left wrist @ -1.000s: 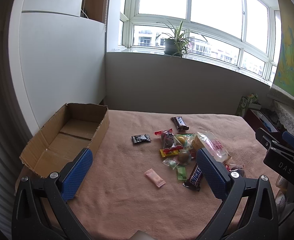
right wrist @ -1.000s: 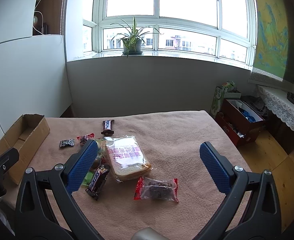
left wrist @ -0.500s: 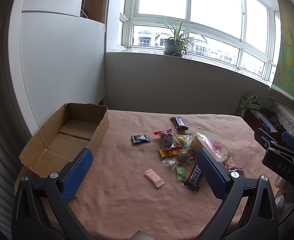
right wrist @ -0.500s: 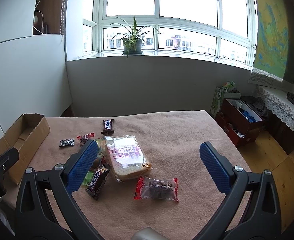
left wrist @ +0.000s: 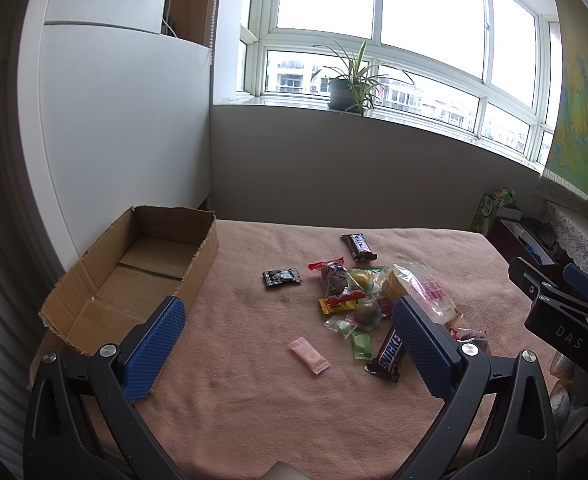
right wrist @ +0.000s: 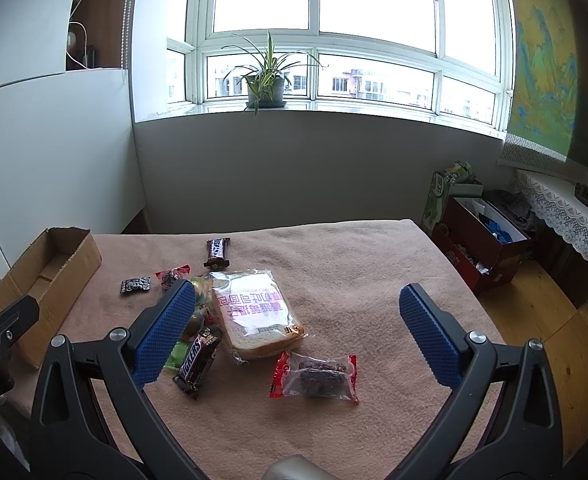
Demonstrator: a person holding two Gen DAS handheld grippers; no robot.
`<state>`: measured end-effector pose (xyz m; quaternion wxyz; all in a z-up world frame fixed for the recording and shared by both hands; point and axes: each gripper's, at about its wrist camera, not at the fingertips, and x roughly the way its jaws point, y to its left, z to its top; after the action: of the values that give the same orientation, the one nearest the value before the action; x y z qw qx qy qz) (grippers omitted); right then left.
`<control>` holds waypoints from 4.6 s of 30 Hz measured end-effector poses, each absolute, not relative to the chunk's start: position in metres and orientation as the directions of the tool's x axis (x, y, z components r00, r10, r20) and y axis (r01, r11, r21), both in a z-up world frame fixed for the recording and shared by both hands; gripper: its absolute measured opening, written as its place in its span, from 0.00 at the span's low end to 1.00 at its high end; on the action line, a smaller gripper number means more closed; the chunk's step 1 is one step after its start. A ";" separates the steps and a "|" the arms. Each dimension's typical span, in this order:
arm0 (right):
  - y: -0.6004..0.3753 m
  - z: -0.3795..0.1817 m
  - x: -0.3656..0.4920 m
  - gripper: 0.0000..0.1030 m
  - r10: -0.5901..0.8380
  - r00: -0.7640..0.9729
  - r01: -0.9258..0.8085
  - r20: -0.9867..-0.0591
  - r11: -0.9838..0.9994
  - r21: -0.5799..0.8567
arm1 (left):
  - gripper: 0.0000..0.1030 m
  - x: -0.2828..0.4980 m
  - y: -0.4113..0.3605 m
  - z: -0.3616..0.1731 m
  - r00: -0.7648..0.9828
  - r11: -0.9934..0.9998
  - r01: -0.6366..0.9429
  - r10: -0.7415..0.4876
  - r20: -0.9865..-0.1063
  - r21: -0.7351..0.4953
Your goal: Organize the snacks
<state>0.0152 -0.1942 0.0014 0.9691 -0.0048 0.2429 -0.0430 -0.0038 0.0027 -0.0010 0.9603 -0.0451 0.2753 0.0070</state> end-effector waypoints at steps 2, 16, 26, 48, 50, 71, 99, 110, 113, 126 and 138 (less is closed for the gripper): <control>-0.194 0.001 0.016 1.00 -0.086 0.879 0.081 -0.470 0.996 -0.031 | 1.00 -0.003 0.003 -0.001 0.848 0.996 -0.038 -0.010 -0.530 -0.081; -0.195 0.001 0.016 1.00 -0.086 0.878 0.081 -0.471 0.996 -0.031 | 1.00 -0.002 0.003 -0.004 0.844 0.996 -0.040 -0.012 -0.535 -0.085; -0.195 -0.001 0.015 1.00 -0.083 0.875 0.078 -0.477 0.997 -0.030 | 1.00 0.000 0.002 -0.008 0.841 0.996 -0.029 -0.021 -0.540 -0.084; -0.254 -0.050 0.018 1.00 0.016 0.779 0.001 -0.627 1.000 0.026 | 0.88 0.009 -0.008 -0.040 0.777 0.992 0.063 -0.119 -0.619 -0.111; -0.258 -0.056 0.020 0.93 0.045 0.759 -0.010 -0.650 0.998 0.057 | 0.79 0.010 -0.011 -0.043 0.765 0.989 0.080 -0.140 -0.628 -0.123; -0.278 -0.093 0.075 0.64 0.314 0.558 -0.207 -0.768 0.949 0.238 | 0.55 0.044 -0.034 -0.082 0.627 0.941 0.216 -0.339 -0.702 -0.261; -0.288 -0.136 0.130 0.54 0.506 0.261 -0.309 -0.822 0.851 0.425 | 0.36 0.093 -0.083 -0.109 0.405 0.857 0.438 -0.458 -0.791 -0.272; -0.266 -0.133 0.100 0.56 0.441 0.249 -0.423 -0.862 0.851 0.313 | 0.31 0.098 -0.089 -0.115 0.391 0.865 0.434 -0.434 -0.812 -0.253; -0.259 -0.133 0.094 0.72 0.416 0.236 -0.466 -0.878 0.842 0.273 | 0.31 0.100 -0.092 -0.117 0.392 0.866 0.433 -0.432 -0.813 -0.251; -0.244 -0.119 0.068 0.74 0.367 0.249 -0.633 -0.896 0.762 0.136 | 0.29 0.097 -0.093 -0.117 0.403 0.868 0.434 -0.425 -0.810 -0.240; -0.221 -0.139 0.066 0.49 0.231 0.256 -0.663 -0.939 0.748 0.003 | 0.28 0.090 -0.082 -0.113 0.417 0.875 0.406 -0.434 -0.799 -0.263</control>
<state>0.0658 -0.2211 -0.1392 0.7662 -0.2017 0.5359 0.2917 0.0902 -0.0817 -0.1127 0.8417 -0.0146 0.4788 -0.2492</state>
